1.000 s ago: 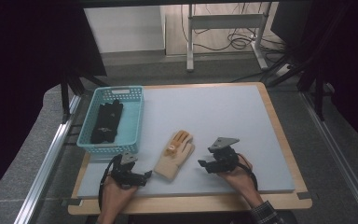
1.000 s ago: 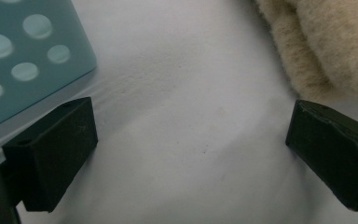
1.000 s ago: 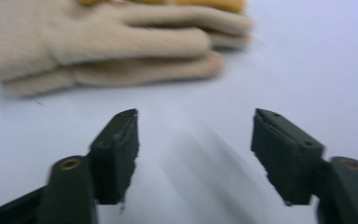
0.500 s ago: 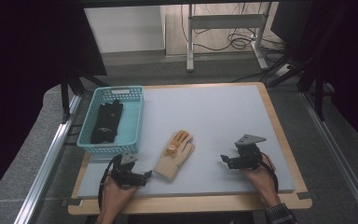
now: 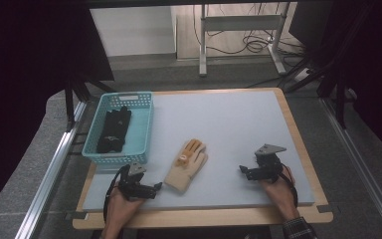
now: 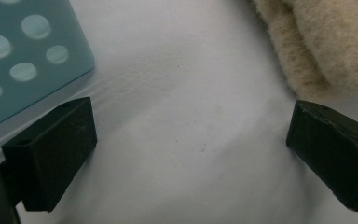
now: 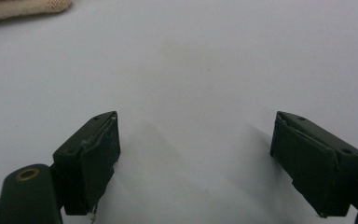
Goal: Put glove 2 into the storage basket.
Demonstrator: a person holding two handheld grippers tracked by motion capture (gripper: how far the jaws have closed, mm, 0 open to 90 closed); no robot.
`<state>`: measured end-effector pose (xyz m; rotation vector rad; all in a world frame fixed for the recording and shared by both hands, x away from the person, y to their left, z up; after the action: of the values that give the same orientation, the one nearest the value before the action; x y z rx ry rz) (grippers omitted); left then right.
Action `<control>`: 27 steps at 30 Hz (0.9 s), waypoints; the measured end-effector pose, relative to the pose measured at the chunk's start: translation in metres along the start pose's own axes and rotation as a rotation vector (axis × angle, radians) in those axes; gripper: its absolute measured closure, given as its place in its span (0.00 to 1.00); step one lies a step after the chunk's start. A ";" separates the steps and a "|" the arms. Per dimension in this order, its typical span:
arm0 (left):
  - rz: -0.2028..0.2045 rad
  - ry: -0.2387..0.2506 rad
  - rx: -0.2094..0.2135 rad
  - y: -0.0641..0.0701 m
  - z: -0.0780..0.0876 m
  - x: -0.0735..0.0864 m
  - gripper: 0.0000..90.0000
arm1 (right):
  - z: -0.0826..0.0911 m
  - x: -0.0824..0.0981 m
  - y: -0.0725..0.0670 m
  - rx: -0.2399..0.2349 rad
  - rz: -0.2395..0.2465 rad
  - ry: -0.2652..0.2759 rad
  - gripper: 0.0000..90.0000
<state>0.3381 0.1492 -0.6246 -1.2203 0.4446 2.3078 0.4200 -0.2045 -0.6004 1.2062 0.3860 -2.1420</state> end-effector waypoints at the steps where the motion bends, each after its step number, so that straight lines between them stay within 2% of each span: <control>1: -0.004 -0.003 0.004 0.000 0.001 0.000 0.02 | 0.000 0.000 0.000 0.001 0.000 0.000 0.17; 4: -0.009 -0.008 0.016 0.000 0.003 0.000 0.04 | 0.000 0.000 0.000 0.003 -0.001 0.000 0.17; 7: 0.018 -0.004 0.037 0.002 0.009 -0.003 0.04 | 0.000 0.000 0.000 0.002 -0.003 0.000 0.17; 8: 0.017 -0.002 0.042 0.002 0.011 -0.004 0.03 | 0.000 0.000 0.000 0.002 -0.003 0.000 0.17; 13: 0.063 0.039 0.089 0.013 0.021 -0.015 0.03 | 0.000 0.000 0.000 0.006 -0.003 0.001 0.17; 20: 0.012 0.027 0.136 0.037 0.010 -0.032 0.03 | 0.000 0.000 0.001 0.012 -0.004 0.001 0.17; 27: -0.005 0.027 0.164 0.054 -0.006 -0.055 0.03 | 0.000 0.001 0.001 0.012 -0.005 0.001 0.17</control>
<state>0.3386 0.0868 -0.5789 -1.1717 0.6261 2.2045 0.4201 -0.2054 -0.6008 1.2141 0.3767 -2.1510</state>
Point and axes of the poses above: each handheld gripper's, and its own axes: z roughly backward along the jaws, x roughly out of its underside, y roughly to its right, the point moved 10 cm from there along -z, roughly forward along the jaws, and after that the axes turned 11 degrees about y, right-handed, at the moved point
